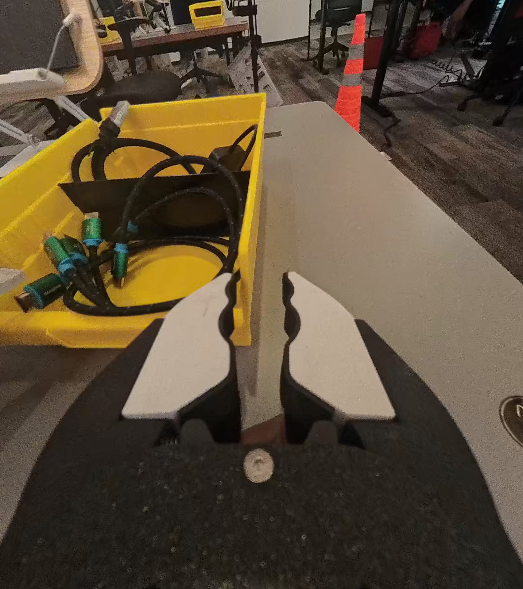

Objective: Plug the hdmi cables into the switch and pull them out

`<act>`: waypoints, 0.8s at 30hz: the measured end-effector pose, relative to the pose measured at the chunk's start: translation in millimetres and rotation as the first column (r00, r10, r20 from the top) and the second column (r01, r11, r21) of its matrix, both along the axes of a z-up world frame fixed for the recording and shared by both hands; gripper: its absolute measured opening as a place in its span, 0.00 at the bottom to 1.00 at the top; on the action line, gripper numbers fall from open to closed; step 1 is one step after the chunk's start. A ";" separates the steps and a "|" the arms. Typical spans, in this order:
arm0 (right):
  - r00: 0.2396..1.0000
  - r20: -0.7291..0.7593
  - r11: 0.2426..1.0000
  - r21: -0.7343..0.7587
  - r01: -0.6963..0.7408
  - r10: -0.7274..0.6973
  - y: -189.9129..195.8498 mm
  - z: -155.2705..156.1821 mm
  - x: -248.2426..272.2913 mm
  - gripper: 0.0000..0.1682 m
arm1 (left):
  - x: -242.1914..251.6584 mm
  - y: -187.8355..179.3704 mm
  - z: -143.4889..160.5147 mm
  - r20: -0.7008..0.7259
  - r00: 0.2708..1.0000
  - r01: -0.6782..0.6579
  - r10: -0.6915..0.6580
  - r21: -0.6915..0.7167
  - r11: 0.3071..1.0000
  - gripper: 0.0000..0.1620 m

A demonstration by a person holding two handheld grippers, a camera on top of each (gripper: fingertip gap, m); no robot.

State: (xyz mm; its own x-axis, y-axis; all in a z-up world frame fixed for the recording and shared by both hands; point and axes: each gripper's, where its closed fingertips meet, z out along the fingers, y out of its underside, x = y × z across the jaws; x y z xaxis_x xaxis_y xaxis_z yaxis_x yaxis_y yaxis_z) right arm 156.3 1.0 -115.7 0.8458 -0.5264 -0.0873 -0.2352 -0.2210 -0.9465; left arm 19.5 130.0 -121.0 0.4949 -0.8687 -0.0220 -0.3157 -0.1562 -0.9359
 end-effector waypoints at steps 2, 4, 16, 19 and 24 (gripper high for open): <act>1.000 -0.023 1.000 -0.002 0.000 0.000 10.9 -3.4 6.0 0.13 | -0.9 11.5 -1.3 -0.008 0.999 -0.046 0.046 0.005 0.999 0.19; 0.997 -0.079 1.000 0.002 -0.021 0.021 22.8 -11.2 4.5 0.02 | -3.0 15.9 -1.7 -0.001 0.999 -0.042 0.042 -0.052 0.998 0.11; 0.995 0.080 0.998 -0.031 0.061 -0.058 53.2 17.2 -39.5 0.01 | -54.2 51.8 14.6 0.015 0.996 -0.088 0.091 -0.139 0.986 0.07; 0.993 0.118 1.000 -0.017 0.022 -0.019 74.9 35.1 -68.2 0.01 | -86.7 70.0 24.5 0.031 0.990 -0.131 0.137 -0.144 0.981 0.06; 0.991 0.107 0.996 0.028 -0.085 0.082 129.1 45.9 -125.9 0.01 | -159.6 110.7 43.3 0.032 0.958 -0.283 0.284 -0.031 0.959 0.04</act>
State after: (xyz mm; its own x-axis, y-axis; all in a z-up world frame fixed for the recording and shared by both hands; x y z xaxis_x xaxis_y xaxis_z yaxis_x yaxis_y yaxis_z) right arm 30.4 130.2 -69.8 0.8921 -0.4517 -0.0111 -0.1156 -0.2045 -0.9720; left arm -140.1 240.7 -77.8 0.7213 -0.6923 0.0206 -0.2211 -0.2584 -0.9404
